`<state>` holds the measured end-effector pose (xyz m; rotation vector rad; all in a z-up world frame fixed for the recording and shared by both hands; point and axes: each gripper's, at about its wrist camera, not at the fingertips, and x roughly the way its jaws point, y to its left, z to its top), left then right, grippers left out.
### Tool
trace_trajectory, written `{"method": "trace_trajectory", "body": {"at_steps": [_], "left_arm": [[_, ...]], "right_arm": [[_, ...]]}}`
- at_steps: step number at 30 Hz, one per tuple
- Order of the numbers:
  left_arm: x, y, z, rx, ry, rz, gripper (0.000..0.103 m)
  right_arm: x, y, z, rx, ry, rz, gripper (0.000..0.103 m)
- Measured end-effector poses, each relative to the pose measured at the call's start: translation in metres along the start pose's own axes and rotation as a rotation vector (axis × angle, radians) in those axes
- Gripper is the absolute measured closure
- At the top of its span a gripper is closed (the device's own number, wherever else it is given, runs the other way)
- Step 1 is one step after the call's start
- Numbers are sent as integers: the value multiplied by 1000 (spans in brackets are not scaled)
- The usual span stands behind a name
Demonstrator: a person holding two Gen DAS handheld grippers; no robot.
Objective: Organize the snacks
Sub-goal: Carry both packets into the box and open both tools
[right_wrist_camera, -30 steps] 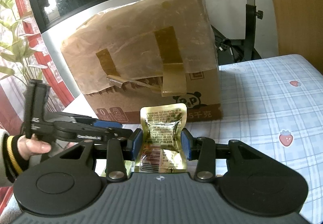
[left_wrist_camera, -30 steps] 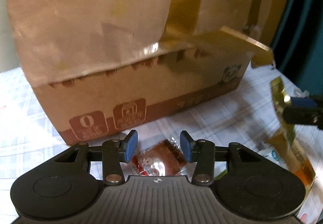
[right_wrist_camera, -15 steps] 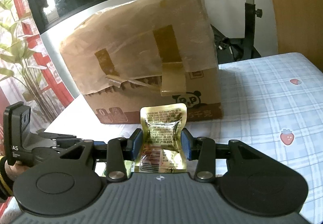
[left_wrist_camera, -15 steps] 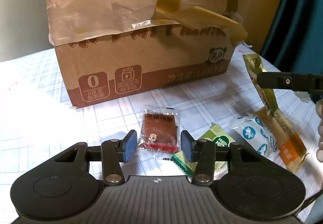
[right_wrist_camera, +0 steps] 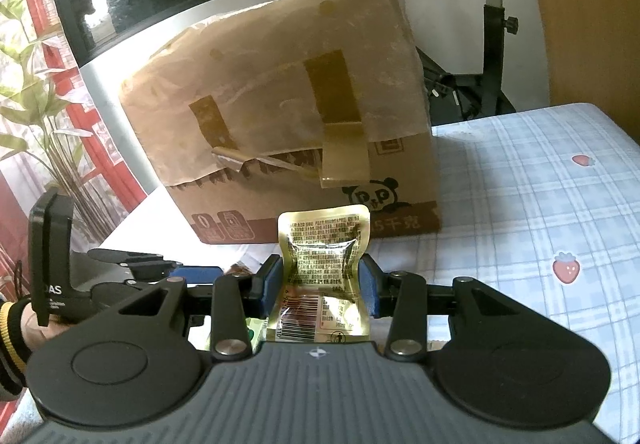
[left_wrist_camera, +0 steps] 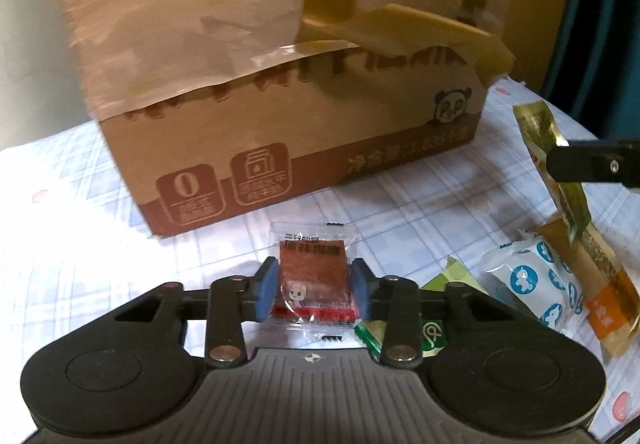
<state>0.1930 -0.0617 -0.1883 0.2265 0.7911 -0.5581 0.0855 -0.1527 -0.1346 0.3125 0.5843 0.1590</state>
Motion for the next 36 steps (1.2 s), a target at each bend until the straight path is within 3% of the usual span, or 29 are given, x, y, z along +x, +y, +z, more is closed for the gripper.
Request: {"method": "trace_trajectory", "body": {"at_steps": [8,13,18,27,31,36], "left_arm": [[-31,20,-5,-66,-52,22,63],[-69,22,3,-88,-143,22,63],[-114,15,15,-39,-252,24,63],[-177,20,84,-13,-469,16,63],[-171,25,122,-31,-514,48,63],[-146,30,155,-69,-498,110,62]], "right_arm": [[-3,1,0,-1,-6,0,60],[-9,6,4,-12,-26,8,60],[-23,17,17,-45,-73,31,60],[-46,33,95,-128,-247,82,60],[-31,37,137,-162,-294,49,60],[0,33,174,-149,-303,-14,59]]}}
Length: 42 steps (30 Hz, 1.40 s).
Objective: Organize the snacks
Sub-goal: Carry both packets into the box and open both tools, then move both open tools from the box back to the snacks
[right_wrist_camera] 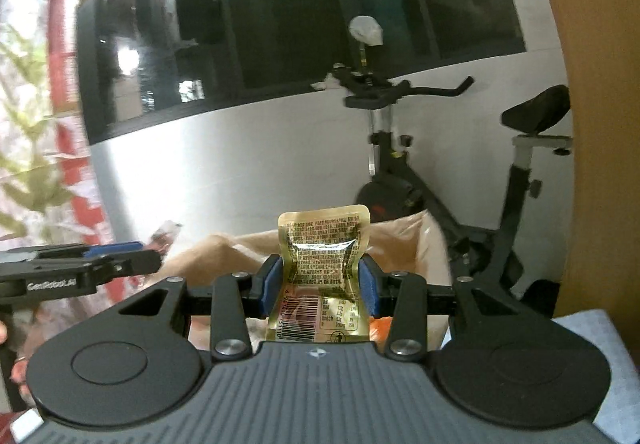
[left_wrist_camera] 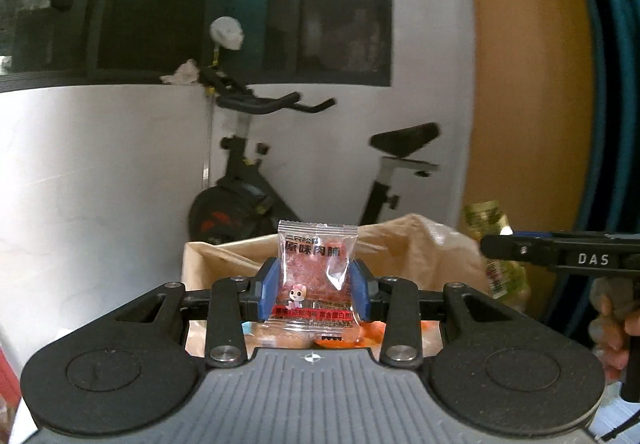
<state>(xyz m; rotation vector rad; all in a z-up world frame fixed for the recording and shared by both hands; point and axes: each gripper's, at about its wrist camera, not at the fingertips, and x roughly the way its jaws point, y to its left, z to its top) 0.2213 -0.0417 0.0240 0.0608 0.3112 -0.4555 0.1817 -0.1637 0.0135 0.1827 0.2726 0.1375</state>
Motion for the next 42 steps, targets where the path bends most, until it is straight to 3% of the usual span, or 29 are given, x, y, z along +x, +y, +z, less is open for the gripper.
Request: {"method": "trace_trajectory", "body": {"at_steps": [3,6,8,10,15,21,27,35,42], "left_arm": [[17,4,4,-48,38,34,57],[22,9,5,-89,72,54,45],[14,13,5,-86,77,58,37],[8,14,2,-66,76,59,27],[-4,18,-4,-99,87,82,17],[-30,9,-13,-75,93,96,17],[-58,0,-37,-91,114,76,17],[-70,-14,-91,-171,211,58,18],[-76,-29,-135,-200,275,57,25]], "right_arm": [[20,-6,2,14,22,-50,52],[31,-11,-2,53,56,-99,47],[27,-14,-4,86,56,-92,45],[19,-16,-6,94,54,-79,36],[-4,-22,-9,113,40,-74,35],[-39,-14,-20,95,15,-54,34],[-68,2,-50,48,25,-56,26],[-88,11,-107,35,106,-99,26],[-100,7,-154,32,168,-133,27]]}}
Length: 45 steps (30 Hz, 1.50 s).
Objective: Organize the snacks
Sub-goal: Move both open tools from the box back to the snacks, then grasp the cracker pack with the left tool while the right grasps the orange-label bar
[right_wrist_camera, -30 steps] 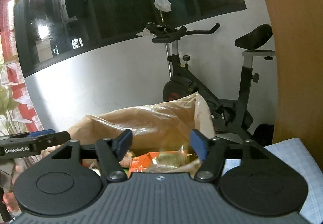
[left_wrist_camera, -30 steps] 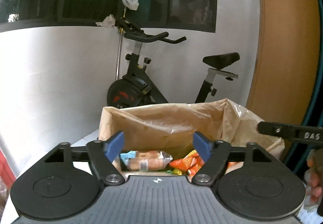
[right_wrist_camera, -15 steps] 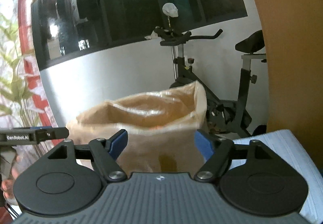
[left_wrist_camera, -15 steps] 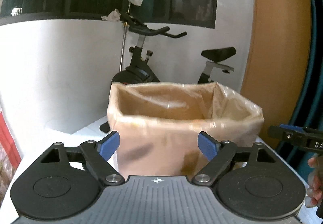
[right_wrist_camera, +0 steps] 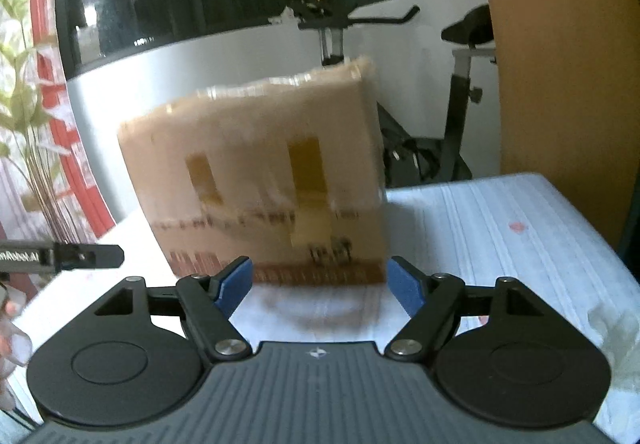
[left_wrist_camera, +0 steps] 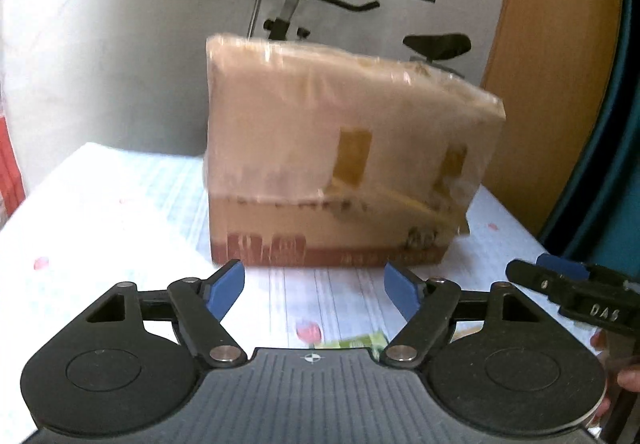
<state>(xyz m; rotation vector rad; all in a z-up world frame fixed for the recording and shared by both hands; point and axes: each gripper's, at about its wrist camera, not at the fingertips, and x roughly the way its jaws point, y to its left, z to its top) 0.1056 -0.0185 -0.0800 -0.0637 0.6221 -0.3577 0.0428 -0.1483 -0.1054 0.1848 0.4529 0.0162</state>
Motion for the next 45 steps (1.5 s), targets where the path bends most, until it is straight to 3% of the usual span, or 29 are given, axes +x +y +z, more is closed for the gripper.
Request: {"method": "trace_trajectory", "body": {"at_steps": [8,20,28,39,45], "left_arm": [[7,-3,-30,-22,65,-24,34],[13,-23,-64,19,145,-72,36],[26,-41,-78,84,207,-88,36],[43,-44,-91,122,286,-82,36],[42,-34,-91,117,272,-56,50]], "right_arm": [[1,0,-40,-21,95,-24,37],[5,1,-66,-7,148,-34,39],[10,-1,-69,-72,165,-58,57],[28,-9,-65,-115,186,-65,58],[25,-9,-74,-113,157,-72,58]]}}
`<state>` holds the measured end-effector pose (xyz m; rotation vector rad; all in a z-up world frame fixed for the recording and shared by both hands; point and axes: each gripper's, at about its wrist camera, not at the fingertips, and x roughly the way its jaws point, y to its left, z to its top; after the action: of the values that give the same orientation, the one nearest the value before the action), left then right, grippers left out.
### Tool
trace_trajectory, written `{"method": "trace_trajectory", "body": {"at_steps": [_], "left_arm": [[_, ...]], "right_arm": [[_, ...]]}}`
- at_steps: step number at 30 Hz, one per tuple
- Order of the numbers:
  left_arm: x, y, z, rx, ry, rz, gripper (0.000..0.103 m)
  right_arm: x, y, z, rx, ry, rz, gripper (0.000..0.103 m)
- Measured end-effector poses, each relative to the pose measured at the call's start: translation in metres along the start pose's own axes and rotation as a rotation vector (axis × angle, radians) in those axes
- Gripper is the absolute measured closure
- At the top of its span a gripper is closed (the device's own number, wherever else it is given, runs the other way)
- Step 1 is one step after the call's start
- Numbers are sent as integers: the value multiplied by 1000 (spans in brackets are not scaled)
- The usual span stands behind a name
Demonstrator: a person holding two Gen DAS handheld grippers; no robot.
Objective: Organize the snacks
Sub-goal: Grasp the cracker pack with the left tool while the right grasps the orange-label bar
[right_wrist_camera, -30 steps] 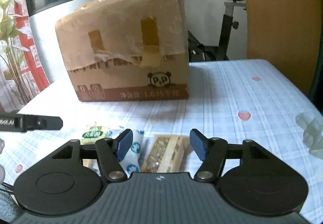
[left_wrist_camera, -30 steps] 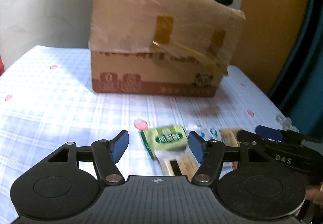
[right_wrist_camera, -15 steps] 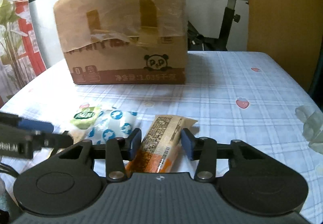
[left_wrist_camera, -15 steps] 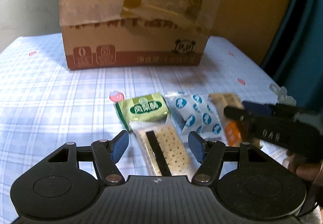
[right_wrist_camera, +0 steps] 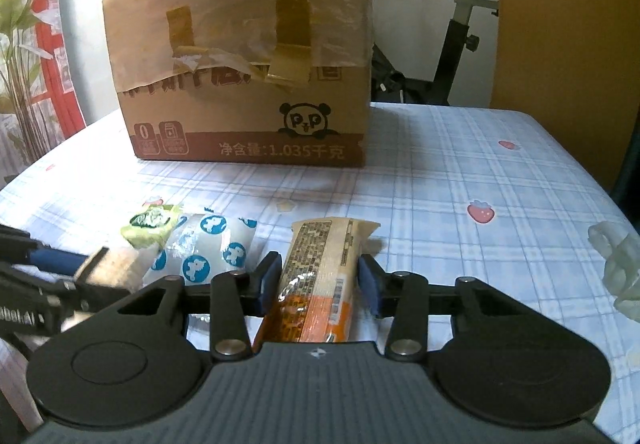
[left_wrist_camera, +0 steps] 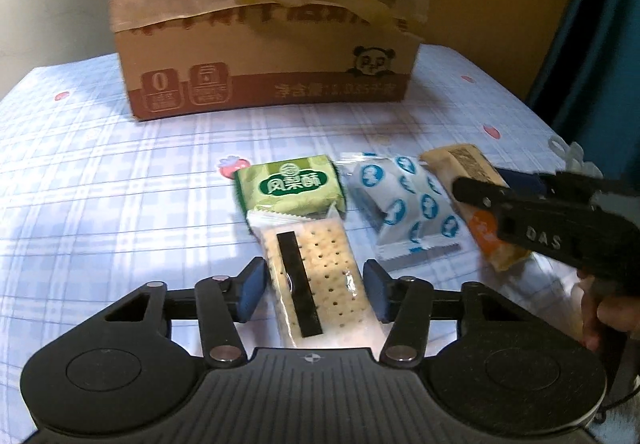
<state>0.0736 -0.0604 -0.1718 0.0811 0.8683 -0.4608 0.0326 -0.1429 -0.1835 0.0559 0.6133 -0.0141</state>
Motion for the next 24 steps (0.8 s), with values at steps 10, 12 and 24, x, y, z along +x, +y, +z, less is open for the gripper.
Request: {"method": "trace_trajectory", "body": {"at_steps": [10,12,24], "left_arm": [[-1,23,2,-60,-34,104,54],[0,22,3,-53,-39,115,54],[1,16,0,-14,-48,141,54]], "right_arm": [[5,0,-2,-3,26,-6,58],[5,-1,-2,0,26,-3,58],[5,-1,-3,5,25,1,58]]}}
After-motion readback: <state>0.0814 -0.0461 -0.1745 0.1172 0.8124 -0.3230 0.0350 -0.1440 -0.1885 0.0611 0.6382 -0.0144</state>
